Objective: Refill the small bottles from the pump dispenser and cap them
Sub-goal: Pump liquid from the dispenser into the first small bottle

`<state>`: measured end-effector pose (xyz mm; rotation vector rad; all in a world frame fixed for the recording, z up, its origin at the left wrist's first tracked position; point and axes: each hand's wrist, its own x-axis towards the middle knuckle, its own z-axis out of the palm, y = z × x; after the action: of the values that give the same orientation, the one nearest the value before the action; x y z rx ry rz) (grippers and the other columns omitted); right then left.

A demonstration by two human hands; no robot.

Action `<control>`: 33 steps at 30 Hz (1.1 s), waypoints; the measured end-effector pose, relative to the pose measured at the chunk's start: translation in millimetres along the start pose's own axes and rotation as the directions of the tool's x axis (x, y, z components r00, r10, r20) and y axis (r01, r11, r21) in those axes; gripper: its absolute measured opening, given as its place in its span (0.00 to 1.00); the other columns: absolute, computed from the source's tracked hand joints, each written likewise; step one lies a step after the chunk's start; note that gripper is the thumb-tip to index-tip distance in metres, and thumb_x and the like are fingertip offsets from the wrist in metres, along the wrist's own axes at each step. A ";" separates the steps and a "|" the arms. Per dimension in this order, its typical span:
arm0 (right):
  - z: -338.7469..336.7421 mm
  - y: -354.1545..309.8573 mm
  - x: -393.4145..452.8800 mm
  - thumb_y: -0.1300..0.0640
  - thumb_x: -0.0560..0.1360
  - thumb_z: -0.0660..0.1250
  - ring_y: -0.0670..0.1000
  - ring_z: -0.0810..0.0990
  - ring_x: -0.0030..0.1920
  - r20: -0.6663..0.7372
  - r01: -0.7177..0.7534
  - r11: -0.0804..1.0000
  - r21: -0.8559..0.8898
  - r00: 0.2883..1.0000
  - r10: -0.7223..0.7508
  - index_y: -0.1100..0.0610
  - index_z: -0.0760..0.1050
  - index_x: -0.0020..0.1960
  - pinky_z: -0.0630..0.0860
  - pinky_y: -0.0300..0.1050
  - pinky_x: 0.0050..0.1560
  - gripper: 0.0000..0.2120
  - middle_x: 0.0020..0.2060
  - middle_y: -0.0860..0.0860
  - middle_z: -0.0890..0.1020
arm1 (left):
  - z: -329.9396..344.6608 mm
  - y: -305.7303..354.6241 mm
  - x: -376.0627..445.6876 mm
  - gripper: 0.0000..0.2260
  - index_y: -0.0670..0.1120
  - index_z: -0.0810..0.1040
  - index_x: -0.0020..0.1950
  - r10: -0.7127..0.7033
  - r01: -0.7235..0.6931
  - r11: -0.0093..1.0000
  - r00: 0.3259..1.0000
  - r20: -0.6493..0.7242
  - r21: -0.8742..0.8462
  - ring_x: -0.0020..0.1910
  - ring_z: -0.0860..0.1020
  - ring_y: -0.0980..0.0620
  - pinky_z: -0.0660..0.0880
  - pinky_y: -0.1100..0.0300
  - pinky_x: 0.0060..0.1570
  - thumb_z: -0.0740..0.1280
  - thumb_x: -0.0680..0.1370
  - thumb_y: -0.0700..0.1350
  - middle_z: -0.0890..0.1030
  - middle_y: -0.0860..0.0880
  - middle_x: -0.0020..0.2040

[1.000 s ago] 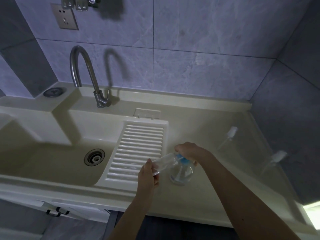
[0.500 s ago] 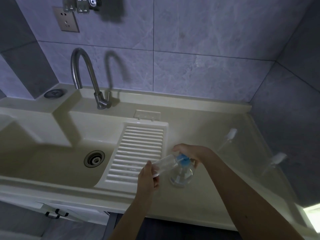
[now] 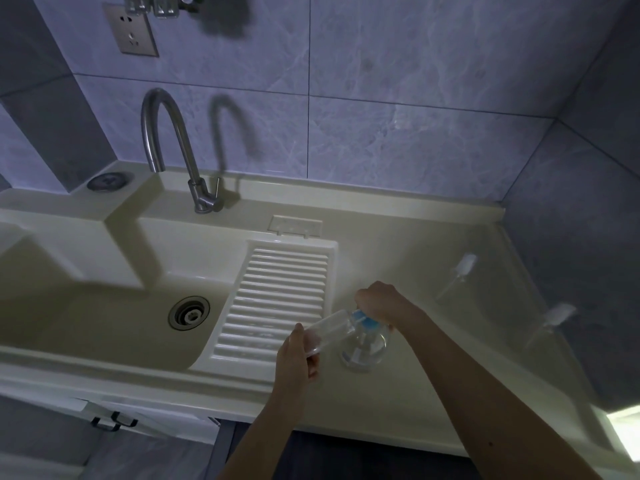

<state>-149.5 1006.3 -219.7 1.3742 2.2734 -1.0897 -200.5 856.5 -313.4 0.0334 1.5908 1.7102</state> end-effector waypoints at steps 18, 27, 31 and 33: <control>-1.1 -3.0 11.8 0.57 0.75 0.56 0.51 0.73 0.34 -0.068 -0.026 0.989 0.148 0.997 0.037 0.64 0.74 0.46 0.66 0.41 0.36 0.12 0.43 0.58 0.78 | 1.9 4.5 -3.6 0.18 0.38 0.73 0.46 0.043 -0.043 0.999 0.999 0.013 0.020 0.20 0.64 0.57 0.61 0.66 0.20 0.53 0.83 0.51 0.68 0.49 0.25; 1.6 -3.0 15.5 0.54 0.77 0.57 0.54 0.73 0.42 -0.107 0.011 0.994 0.105 0.994 0.001 0.61 0.74 0.46 0.69 0.43 0.43 0.12 0.44 0.57 0.77 | 0.1 1.1 -3.1 0.20 0.34 0.75 0.53 0.014 -0.014 1.000 1.000 0.011 0.011 0.19 0.65 0.58 0.62 0.66 0.19 0.53 0.83 0.50 0.68 0.49 0.25; -9.4 -9.3 7.6 0.44 0.81 0.51 0.56 0.76 0.51 0.070 -0.049 0.988 0.144 0.997 0.039 0.63 0.73 0.62 0.71 0.48 0.53 0.25 0.55 0.58 0.78 | 3.1 6.8 -6.9 0.18 0.39 0.74 0.44 0.027 -0.027 1.000 1.000 0.006 -0.010 0.20 0.65 0.57 0.62 0.65 0.20 0.54 0.82 0.51 0.69 0.50 0.24; -12.7 -9.5 4.0 0.44 0.82 0.51 0.60 0.75 0.61 0.101 -0.041 0.984 0.172 0.995 0.023 0.62 0.69 0.68 0.70 0.51 0.60 0.26 0.63 0.60 0.75 | 4.8 7.8 -8.0 0.17 0.40 0.73 0.43 0.023 -0.024 0.999 1.000 -0.014 -0.024 0.20 0.65 0.57 0.62 0.65 0.20 0.54 0.82 0.51 0.68 0.50 0.25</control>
<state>-157.7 1015.5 -209.0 1.3816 2.1216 -1.3419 -196.5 856.8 -301.9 0.0287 1.5854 1.7507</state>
